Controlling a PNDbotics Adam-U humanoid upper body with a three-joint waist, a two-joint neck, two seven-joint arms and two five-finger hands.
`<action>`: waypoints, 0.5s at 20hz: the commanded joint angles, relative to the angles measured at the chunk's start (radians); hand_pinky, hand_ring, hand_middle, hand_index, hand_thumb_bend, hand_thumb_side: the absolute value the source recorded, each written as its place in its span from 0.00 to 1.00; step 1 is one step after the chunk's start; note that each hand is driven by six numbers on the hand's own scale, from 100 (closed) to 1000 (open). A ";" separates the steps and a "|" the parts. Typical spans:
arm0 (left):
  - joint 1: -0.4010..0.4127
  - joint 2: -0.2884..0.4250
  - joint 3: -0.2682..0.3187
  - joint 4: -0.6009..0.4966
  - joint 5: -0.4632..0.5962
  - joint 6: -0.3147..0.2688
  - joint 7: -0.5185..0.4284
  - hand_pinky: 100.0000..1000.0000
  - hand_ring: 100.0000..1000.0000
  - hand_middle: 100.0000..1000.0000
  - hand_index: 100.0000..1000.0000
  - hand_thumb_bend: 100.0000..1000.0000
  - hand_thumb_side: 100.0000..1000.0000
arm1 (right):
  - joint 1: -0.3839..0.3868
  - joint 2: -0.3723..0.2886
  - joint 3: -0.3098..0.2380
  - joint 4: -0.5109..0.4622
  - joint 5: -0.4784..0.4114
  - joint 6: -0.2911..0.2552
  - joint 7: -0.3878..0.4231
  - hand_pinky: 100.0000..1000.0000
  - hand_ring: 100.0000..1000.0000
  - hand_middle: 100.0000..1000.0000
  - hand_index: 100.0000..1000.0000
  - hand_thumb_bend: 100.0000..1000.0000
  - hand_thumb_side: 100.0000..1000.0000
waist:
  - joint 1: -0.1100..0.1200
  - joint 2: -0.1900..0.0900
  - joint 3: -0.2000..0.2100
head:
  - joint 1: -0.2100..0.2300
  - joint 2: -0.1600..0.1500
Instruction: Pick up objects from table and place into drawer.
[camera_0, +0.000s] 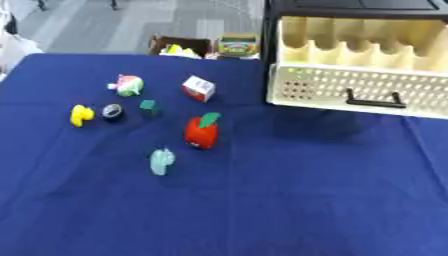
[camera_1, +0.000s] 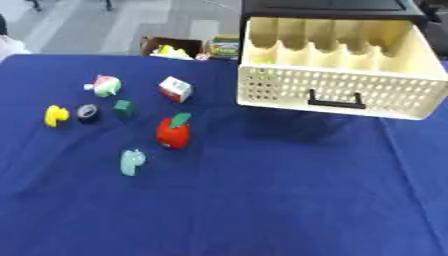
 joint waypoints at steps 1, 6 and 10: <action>0.037 0.048 0.032 -0.072 0.049 -0.003 0.049 0.36 0.47 0.44 0.78 0.00 0.56 | 0.011 -0.083 0.004 -0.011 -0.005 -0.017 0.047 0.43 0.50 0.49 0.73 0.28 0.96 | -0.006 -0.022 -0.002 | -0.003 0.008; 0.152 0.057 0.044 -0.081 0.120 -0.063 0.120 0.38 0.48 0.46 0.80 0.01 0.57 | 0.053 -0.153 0.045 -0.011 -0.071 -0.045 0.118 0.44 0.51 0.51 0.76 0.26 0.96 | -0.016 -0.038 -0.018 | 0.010 0.012; 0.235 0.060 0.077 -0.081 0.178 -0.122 0.179 0.41 0.50 0.47 0.80 0.02 0.57 | 0.070 -0.204 0.102 -0.011 -0.130 -0.072 0.177 0.45 0.52 0.55 0.79 0.23 0.95 | -0.023 -0.050 -0.034 | 0.011 0.016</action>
